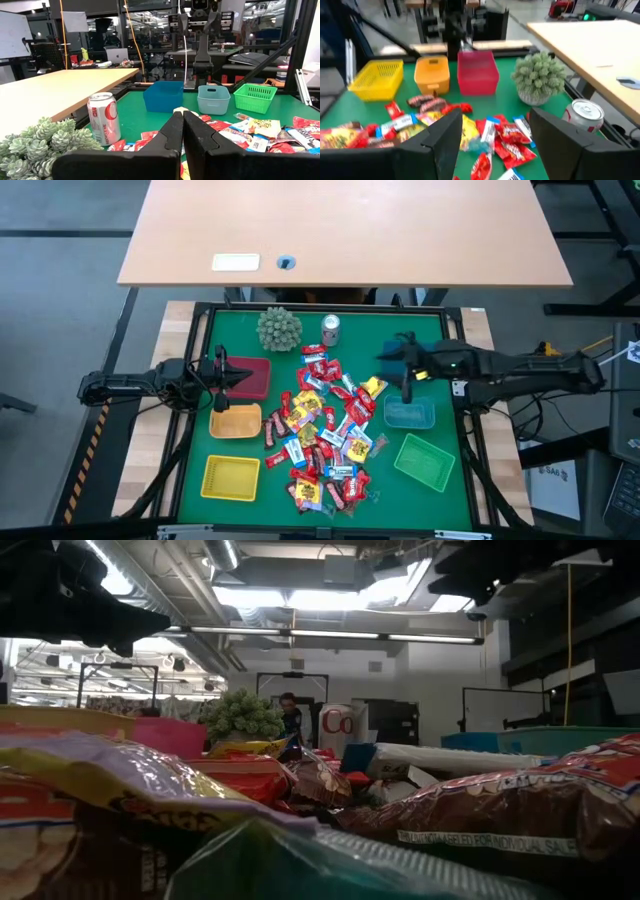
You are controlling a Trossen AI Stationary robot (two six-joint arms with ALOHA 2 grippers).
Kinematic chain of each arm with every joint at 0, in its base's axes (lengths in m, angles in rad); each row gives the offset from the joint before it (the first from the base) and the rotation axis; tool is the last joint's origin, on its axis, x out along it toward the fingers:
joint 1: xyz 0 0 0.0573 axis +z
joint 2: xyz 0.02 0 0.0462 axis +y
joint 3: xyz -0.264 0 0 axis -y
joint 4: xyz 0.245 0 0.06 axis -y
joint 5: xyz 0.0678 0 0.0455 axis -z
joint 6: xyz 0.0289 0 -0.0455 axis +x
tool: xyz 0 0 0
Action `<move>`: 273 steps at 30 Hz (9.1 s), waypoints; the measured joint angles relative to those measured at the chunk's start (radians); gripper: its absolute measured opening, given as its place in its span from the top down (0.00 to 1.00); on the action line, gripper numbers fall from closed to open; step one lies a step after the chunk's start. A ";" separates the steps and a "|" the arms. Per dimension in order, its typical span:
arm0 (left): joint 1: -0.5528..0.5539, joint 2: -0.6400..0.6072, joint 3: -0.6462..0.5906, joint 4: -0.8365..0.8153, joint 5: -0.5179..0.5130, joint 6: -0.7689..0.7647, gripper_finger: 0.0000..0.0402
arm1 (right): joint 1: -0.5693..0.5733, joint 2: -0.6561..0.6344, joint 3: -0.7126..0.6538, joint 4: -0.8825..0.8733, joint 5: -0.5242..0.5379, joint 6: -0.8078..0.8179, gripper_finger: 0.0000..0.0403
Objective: Sort candy
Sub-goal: Put the yellow candy into the dark blue bin, then put the red candy into the light blue bin
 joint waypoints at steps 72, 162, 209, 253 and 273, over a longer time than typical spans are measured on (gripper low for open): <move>0.000 0.000 0.000 0.000 0.000 -0.001 1.00 | -0.269 0.664 0.076 -0.301 -0.256 -0.186 0.97; 0.000 0.000 0.000 0.000 0.000 -0.031 1.00 | -0.269 0.560 0.588 -1.044 0.136 -0.190 0.45; 0.000 0.000 0.000 0.000 0.000 -0.027 1.00 | -0.180 1.126 0.587 -0.159 -0.183 -0.501 0.45; 0.000 0.000 0.000 0.000 0.000 -0.027 1.00 | -0.176 1.175 0.588 -0.009 -0.135 -0.472 0.75; 0.000 0.000 0.000 0.000 0.000 -0.027 1.00 | -0.176 1.083 0.588 -0.142 -0.144 -0.420 1.00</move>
